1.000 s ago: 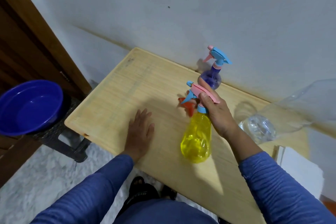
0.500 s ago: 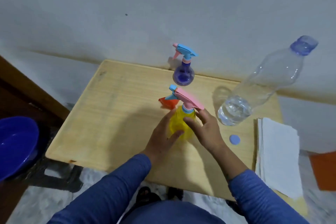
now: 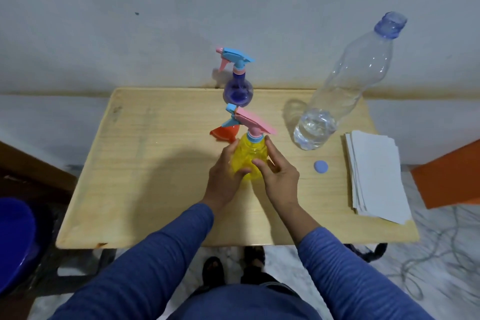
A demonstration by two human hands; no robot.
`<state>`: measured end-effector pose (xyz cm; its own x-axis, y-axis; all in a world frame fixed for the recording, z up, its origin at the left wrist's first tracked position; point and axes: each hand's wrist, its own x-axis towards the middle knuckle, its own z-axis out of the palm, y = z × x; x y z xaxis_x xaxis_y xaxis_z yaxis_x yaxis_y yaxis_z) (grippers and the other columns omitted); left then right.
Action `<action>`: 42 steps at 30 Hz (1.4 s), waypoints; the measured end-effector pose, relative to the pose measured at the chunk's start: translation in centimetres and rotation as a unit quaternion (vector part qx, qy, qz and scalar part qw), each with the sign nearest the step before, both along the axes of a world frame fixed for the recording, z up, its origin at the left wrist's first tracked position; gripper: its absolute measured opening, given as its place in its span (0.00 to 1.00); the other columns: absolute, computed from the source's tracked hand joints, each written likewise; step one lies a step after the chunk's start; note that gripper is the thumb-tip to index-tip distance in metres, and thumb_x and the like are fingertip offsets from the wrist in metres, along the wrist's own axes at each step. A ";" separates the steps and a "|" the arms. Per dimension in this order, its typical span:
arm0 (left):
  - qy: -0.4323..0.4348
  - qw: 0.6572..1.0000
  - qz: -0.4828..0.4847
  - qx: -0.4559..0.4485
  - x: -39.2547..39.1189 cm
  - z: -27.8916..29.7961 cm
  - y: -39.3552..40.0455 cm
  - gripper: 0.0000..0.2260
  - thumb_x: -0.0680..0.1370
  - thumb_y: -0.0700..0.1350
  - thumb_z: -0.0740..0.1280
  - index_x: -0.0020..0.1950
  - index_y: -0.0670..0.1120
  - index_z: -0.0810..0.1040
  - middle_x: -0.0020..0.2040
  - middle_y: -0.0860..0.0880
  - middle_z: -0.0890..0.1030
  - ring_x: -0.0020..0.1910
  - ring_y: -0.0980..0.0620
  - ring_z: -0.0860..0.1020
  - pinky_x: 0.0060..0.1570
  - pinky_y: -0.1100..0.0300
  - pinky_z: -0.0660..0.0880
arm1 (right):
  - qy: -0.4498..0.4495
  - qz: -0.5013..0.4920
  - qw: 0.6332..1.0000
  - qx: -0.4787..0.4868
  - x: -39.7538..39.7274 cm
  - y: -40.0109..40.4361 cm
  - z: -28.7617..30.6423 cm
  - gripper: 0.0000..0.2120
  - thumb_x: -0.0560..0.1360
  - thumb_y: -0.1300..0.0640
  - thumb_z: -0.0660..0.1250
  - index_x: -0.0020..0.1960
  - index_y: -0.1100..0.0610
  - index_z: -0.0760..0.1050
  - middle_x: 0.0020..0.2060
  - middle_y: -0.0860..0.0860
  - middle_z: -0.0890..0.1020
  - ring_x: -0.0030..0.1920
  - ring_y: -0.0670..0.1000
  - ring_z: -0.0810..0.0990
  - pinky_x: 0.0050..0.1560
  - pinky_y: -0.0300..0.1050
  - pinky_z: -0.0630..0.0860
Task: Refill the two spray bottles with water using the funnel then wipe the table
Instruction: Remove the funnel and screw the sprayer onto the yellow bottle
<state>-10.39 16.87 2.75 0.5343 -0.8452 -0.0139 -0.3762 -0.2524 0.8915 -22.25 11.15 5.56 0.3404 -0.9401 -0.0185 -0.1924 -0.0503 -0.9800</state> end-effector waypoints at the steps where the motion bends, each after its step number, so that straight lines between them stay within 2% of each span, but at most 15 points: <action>1: 0.006 1.000 0.002 -0.004 0.0 0.0 0.1 0.30 0.73 0.49 0.72 0.72 0.50 0.64 0.66 0.50 0.74 0.62 0.49 0.75 0.55 0.60 0.71 | -0.007 -0.005 1.000 0.009 0.0 0.0 0.2 0.27 0.70 0.63 0.72 0.63 0.42 0.70 0.59 0.39 0.76 0.59 0.32 0.74 0.64 0.34 0.71; 5: 0.006 1.000 0.014 -0.020 0.1 0.3 0.4 0.31 0.72 0.51 0.72 0.71 0.50 0.65 0.63 0.54 0.75 0.60 0.52 0.76 0.53 0.63 0.71 | -0.016 -0.005 1.000 0.017 0.1 0.0 0.7 0.27 0.69 0.65 0.73 0.63 0.45 0.71 0.55 0.37 0.77 0.51 0.27 0.75 0.55 0.25 0.71; 11: 0.034 0.994 0.068 -0.073 0.9 1.9 0.1 0.34 0.66 0.62 0.69 0.70 0.54 0.67 0.59 0.63 0.75 0.58 0.65 0.74 0.54 0.67 0.73 | -0.053 0.023 0.998 0.011 1.8 -1.0 3.3 0.25 0.70 0.65 0.72 0.63 0.48 0.73 0.55 0.40 0.77 0.50 0.25 0.75 0.55 0.26 0.72; 13: 0.056 0.988 0.098 -0.102 1.6 2.9 -0.5 0.33 0.67 0.57 0.71 0.70 0.54 0.67 0.57 0.69 0.74 0.55 0.73 0.73 0.53 0.72 0.72 | -0.059 0.045 0.997 0.001 3.1 -1.9 4.6 0.25 0.70 0.64 0.72 0.63 0.47 0.73 0.55 0.40 0.77 0.51 0.28 0.76 0.58 0.30 0.73; 15: 0.058 0.985 0.114 -0.119 2.8 4.1 -1.4 0.31 0.70 0.50 0.73 0.70 0.52 0.67 0.56 0.68 0.74 0.53 0.76 0.73 0.50 0.77 0.70 | -0.071 0.068 0.995 -0.003 4.5 -3.0 5.7 0.25 0.70 0.65 0.72 0.64 0.48 0.73 0.55 0.40 0.78 0.50 0.29 0.76 0.53 0.27 0.74; 17: 0.028 0.981 0.141 -0.129 4.1 5.5 -2.5 0.30 0.71 0.45 0.73 0.72 0.49 0.67 0.59 0.61 0.75 0.55 0.72 0.72 0.49 0.80 0.68 | -0.084 0.091 0.992 -0.016 6.2 -4.3 6.6 0.24 0.71 0.65 0.71 0.65 0.52 0.73 0.53 0.39 0.77 0.46 0.26 0.76 0.46 0.23 0.72; 19: 0.014 0.975 0.172 -0.139 5.8 6.5 -3.7 0.31 0.71 0.43 0.72 0.72 0.50 0.67 0.61 0.58 0.74 0.57 0.68 0.72 0.52 0.78 0.68 | -0.092 0.112 0.989 -0.026 8.1 -5.7 7.4 0.25 0.71 0.65 0.71 0.66 0.52 0.72 0.53 0.39 0.77 0.47 0.28 0.76 0.48 0.23 0.72; 22: 0.019 0.964 0.215 -0.157 8.3 7.0 -5.4 0.31 0.70 0.39 0.72 0.72 0.51 0.67 0.65 0.56 0.74 0.61 0.64 0.73 0.59 0.71 0.69 | -0.094 0.149 0.984 -0.024 11.4 -7.8 7.9 0.26 0.71 0.65 0.71 0.66 0.53 0.72 0.57 0.40 0.77 0.58 0.41 0.77 0.59 0.36 0.75; 24: 0.007 0.962 0.225 -0.155 10.0 6.8 -6.1 0.30 0.71 0.41 0.72 0.72 0.51 0.67 0.67 0.54 0.74 0.63 0.59 0.74 0.61 0.65 0.70 | -0.090 0.166 0.982 -0.024 13.6 -9.0 7.6 0.26 0.70 0.65 0.72 0.67 0.54 0.72 0.58 0.42 0.77 0.60 0.44 0.76 0.62 0.41 0.75; 27: -0.021 0.964 0.229 -0.134 12.6 5.9 -6.8 0.30 0.73 0.46 0.72 0.72 0.50 0.66 0.67 0.52 0.75 0.62 0.58 0.74 0.59 0.67 0.70 | -0.078 0.174 0.982 -0.016 16.5 -10.1 6.8 0.26 0.71 0.65 0.71 0.68 0.55 0.71 0.57 0.43 0.77 0.54 0.35 0.78 0.57 0.32 0.75; 29: -0.021 0.962 0.239 -0.127 14.2 5.3 -7.5 0.29 0.73 0.45 0.73 0.72 0.49 0.67 0.67 0.51 0.75 0.62 0.57 0.74 0.59 0.68 0.69 | -0.064 0.181 0.981 -0.016 18.4 -10.8 5.9 0.26 0.71 0.64 0.71 0.68 0.55 0.71 0.57 0.43 0.77 0.52 0.32 0.77 0.59 0.35 0.75; 32: -0.024 0.966 0.230 -0.120 16.5 4.0 -8.5 0.29 0.72 0.42 0.73 0.71 0.47 0.68 0.66 0.50 0.76 0.61 0.57 0.75 0.59 0.66 0.70 | -0.049 0.174 0.983 -0.007 20.9 -11.8 4.4 0.27 0.71 0.62 0.71 0.68 0.52 0.71 0.58 0.43 0.78 0.57 0.39 0.77 0.64 0.47 0.74; 35: -0.013 0.972 0.212 -0.104 18.9 2.9 -9.3 0.29 0.72 0.41 0.72 0.71 0.48 0.68 0.65 0.51 0.77 0.61 0.56 0.76 0.59 0.68 0.70 | -0.053 0.144 0.988 0.000 22.7 -12.2 3.0 0.27 0.71 0.62 0.71 0.68 0.51 0.70 0.60 0.44 0.77 0.61 0.42 0.76 0.66 0.47 0.72; 38: -0.006 0.978 0.190 -0.089 20.8 1.7 -9.4 0.29 0.72 0.43 0.72 0.72 0.49 0.67 0.66 0.51 0.76 0.62 0.55 0.76 0.61 0.63 0.71 | -0.062 0.131 0.989 0.003 24.1 -12.0 1.9 0.26 0.71 0.64 0.71 0.68 0.54 0.71 0.62 0.51 0.77 0.63 0.48 0.76 0.66 0.48 0.72; 42: 0.013 0.979 0.182 -0.086 21.9 0.5 -9.1 0.29 0.72 0.42 0.72 0.71 0.52 0.68 0.65 0.53 0.77 0.60 0.56 0.77 0.59 0.65 0.72 | -0.063 0.117 0.991 -0.002 25.1 -11.7 0.9 0.25 0.71 0.67 0.71 0.65 0.56 0.71 0.61 0.56 0.78 0.63 0.53 0.76 0.64 0.48 0.73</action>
